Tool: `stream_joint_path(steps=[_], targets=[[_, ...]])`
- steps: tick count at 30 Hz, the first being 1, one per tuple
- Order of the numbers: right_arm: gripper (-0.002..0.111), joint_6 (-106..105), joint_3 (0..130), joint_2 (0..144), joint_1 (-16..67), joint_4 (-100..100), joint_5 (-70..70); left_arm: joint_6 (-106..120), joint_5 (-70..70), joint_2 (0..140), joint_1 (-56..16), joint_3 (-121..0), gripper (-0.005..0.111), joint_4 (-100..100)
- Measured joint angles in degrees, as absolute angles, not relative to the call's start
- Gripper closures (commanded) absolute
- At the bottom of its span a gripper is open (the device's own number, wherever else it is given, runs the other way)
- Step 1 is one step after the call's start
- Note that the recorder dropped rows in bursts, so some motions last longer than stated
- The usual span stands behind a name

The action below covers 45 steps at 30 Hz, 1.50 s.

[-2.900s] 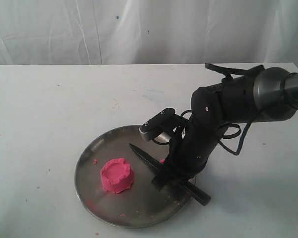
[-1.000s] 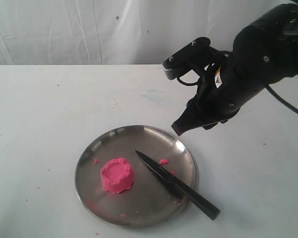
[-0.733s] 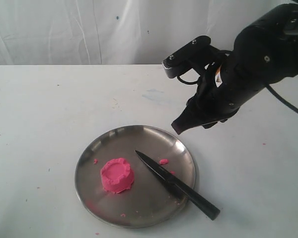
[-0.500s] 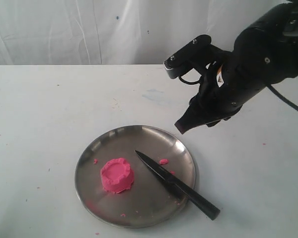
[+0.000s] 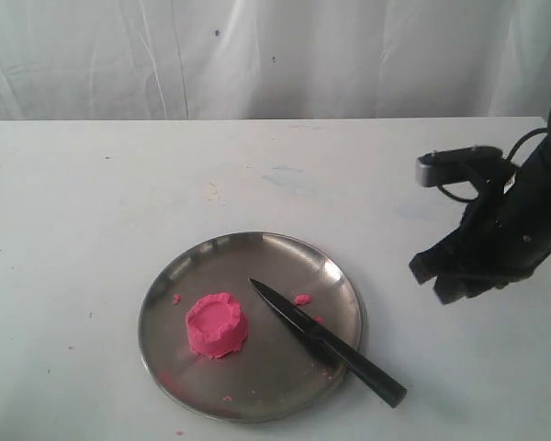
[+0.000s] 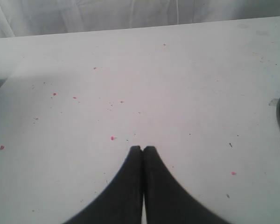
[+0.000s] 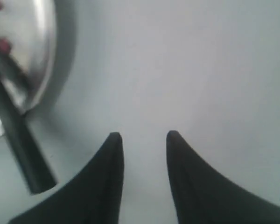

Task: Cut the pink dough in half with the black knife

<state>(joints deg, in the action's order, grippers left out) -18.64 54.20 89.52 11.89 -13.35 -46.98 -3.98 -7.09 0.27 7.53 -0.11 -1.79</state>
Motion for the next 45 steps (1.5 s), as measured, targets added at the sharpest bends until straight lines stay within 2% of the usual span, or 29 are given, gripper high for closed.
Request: stream_joint_path(steps=[3,7,9,18,26,36,45], targets=[[0.075,-28.3,52.0,89.5,12.0,-21.4,-47.5,-4.0,-7.1,0.3,7.5,-0.1,0.107,-1.8],[0.058,-32.6,50.8,89.5,12.0,-26.4,-45.7,-4.0,-7.1,0.3,7.5,-0.1,0.107,-1.8],[0.053,-33.2,50.4,89.5,12.0,-28.3,-45.0,-4.0,-7.1,0.3,7.5,-0.1,0.107,-1.8],[0.053,-33.2,49.7,89.5,12.7,-31.9,-39.9,-4.0,-7.1,0.3,7.5,-0.1,0.107,-1.8],[0.053,-31.8,50.4,90.6,12.7,-32.0,-48.3,-4.0,-7.1,0.3,7.5,-0.1,0.107,-1.8],[0.053,-39.9,58.6,105.4,9.3,-39.9,-66.2,-4.0,-7.1,0.3,7.5,-0.1,0.107,-1.8],[0.053,-45.4,58.9,108.5,9.3,-41.4,-66.2,-4.0,-7.1,0.3,7.5,-0.1,0.107,-1.8]])
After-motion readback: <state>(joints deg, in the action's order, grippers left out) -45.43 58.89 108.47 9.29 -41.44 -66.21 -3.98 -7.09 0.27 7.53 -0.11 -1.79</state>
